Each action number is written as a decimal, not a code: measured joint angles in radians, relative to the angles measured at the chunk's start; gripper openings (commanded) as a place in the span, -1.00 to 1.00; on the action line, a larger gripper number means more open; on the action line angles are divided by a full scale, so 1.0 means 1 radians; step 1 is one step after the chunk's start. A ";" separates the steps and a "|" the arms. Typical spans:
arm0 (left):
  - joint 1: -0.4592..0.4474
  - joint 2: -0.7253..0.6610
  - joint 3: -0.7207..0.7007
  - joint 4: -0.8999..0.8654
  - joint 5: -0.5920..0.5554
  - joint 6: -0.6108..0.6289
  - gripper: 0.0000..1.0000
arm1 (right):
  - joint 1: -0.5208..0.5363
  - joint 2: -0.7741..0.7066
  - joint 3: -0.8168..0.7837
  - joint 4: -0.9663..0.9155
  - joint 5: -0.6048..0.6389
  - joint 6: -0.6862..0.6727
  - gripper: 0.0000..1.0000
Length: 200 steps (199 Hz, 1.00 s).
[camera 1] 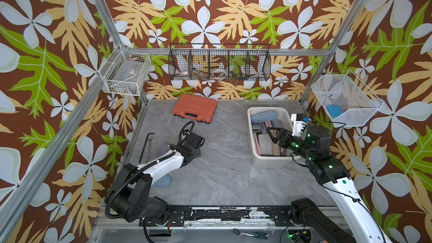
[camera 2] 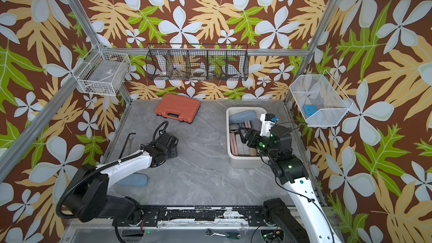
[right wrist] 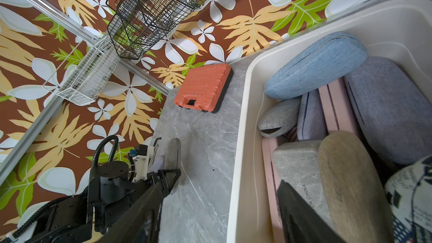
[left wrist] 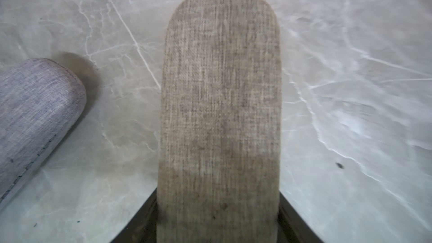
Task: Put the glasses cases into the storage boxes
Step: Place the glasses case in the storage box.
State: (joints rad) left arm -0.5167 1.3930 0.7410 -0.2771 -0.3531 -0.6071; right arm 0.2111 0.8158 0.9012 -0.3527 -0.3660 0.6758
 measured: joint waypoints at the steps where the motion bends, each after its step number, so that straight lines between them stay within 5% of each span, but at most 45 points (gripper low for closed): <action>1: -0.001 -0.002 -0.001 0.001 0.001 0.000 0.05 | 0.001 0.001 0.000 0.001 -0.001 0.000 0.52; 75: -0.236 -0.278 -0.063 0.230 0.197 0.039 0.03 | 0.298 0.182 0.061 0.072 0.027 0.027 0.64; 129: -0.319 -0.307 -0.028 0.356 0.321 0.060 0.03 | 0.364 0.376 0.150 0.192 -0.008 0.067 0.62; 200: -0.347 -0.319 -0.021 0.364 0.354 0.062 0.04 | 0.478 0.481 0.174 0.247 0.065 0.106 0.28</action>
State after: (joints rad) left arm -0.8635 1.0740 0.7197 0.0872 0.0006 -0.5453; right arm 0.6888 1.2964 1.0756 -0.1055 -0.3012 0.7815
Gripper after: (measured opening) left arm 0.620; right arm 0.681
